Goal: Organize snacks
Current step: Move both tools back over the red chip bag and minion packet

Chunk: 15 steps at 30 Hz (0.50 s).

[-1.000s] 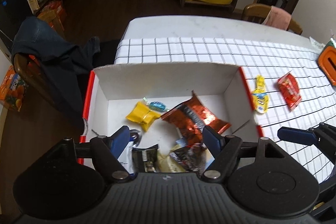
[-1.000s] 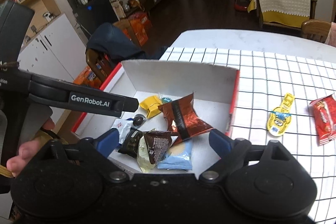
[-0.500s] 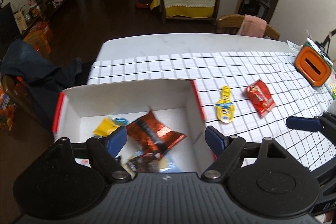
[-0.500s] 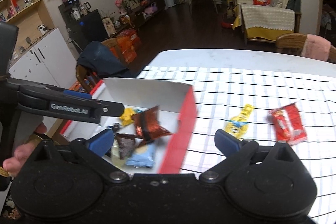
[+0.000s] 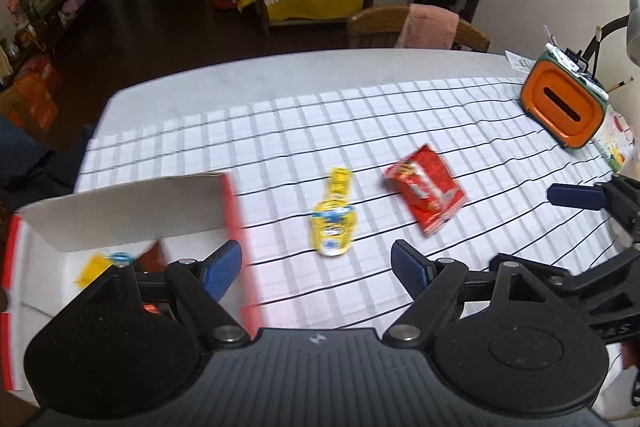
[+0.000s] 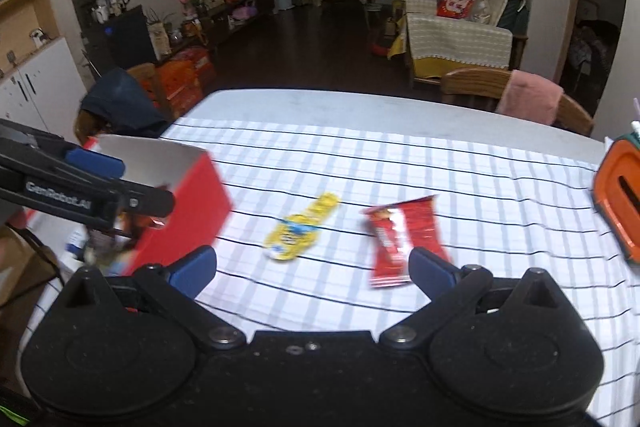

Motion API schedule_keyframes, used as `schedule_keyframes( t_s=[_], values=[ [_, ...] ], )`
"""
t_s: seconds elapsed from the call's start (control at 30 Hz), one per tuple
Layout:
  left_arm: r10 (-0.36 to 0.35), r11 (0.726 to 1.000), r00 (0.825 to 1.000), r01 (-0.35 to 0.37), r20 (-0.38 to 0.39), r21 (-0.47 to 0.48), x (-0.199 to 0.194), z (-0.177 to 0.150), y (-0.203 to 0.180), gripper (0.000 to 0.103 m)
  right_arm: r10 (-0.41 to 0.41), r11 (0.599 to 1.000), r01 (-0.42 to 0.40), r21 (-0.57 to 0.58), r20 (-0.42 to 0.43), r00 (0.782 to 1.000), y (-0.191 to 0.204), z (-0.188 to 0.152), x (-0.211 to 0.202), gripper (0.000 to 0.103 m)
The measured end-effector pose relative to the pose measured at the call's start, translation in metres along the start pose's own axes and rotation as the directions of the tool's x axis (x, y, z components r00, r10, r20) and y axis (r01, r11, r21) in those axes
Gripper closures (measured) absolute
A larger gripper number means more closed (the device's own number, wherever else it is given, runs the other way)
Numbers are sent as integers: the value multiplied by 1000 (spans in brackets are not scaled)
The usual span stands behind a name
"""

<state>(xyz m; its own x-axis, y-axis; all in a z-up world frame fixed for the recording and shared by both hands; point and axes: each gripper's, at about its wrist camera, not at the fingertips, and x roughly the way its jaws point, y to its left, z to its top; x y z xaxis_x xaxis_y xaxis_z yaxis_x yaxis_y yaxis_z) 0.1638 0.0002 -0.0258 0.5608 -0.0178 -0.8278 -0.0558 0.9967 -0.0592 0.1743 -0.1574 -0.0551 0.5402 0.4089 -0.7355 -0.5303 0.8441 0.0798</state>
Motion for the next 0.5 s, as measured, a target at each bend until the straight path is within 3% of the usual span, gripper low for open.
schedule_keyframes(
  t_s=[0.23, 0.5],
  values=[
    [9, 1000, 999, -8, -39, 19, 47, 23, -44, 21, -33, 999, 31, -39, -52, 998, -54, -4, 27, 1],
    [19, 1000, 990, -19, -138, -3, 111, 31, -51, 21, -6, 998, -1, -65, -96, 995, -90, -5, 65, 2]
  ],
)
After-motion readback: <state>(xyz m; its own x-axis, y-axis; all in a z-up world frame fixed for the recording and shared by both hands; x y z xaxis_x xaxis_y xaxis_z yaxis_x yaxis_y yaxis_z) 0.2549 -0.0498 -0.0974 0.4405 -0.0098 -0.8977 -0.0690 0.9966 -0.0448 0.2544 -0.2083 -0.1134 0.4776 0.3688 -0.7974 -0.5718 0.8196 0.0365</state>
